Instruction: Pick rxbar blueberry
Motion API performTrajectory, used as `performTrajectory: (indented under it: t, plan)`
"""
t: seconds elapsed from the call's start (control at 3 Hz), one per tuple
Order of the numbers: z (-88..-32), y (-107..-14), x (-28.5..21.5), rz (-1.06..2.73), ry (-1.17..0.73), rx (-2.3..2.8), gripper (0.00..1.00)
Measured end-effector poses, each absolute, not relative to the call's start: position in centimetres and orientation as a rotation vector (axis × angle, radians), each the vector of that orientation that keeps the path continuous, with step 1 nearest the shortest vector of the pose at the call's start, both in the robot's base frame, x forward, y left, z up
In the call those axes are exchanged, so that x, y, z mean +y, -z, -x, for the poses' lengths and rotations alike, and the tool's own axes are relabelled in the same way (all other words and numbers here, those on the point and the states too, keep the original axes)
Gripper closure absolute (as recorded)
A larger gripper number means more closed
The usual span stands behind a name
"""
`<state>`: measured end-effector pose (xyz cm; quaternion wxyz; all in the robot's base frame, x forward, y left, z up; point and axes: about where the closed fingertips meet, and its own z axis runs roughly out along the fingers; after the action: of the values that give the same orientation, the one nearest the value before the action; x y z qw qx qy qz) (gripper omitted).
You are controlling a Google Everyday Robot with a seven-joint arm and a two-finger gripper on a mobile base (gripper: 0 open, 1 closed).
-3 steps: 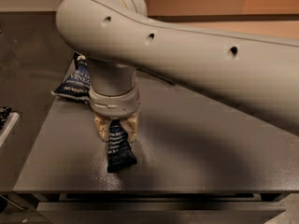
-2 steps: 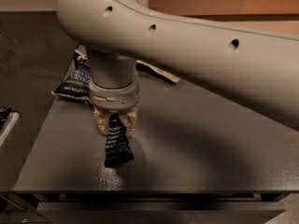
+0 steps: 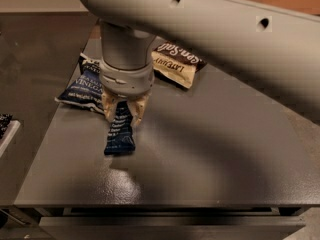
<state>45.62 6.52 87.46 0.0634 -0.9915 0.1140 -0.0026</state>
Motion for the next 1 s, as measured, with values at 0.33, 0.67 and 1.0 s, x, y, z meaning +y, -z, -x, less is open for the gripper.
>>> performTrajectory:
  t: [0.33,0.67,1.0]
  plan:
    - [-47.4,-89.4,6.1,2.942,0.03,0.435,1.0]
    - [-48.8,-91.9,5.1,2.893,0.057,0.503,1.0]
    - [-49.5,-96.2,2.9,2.854,0.133,0.537,1.0]
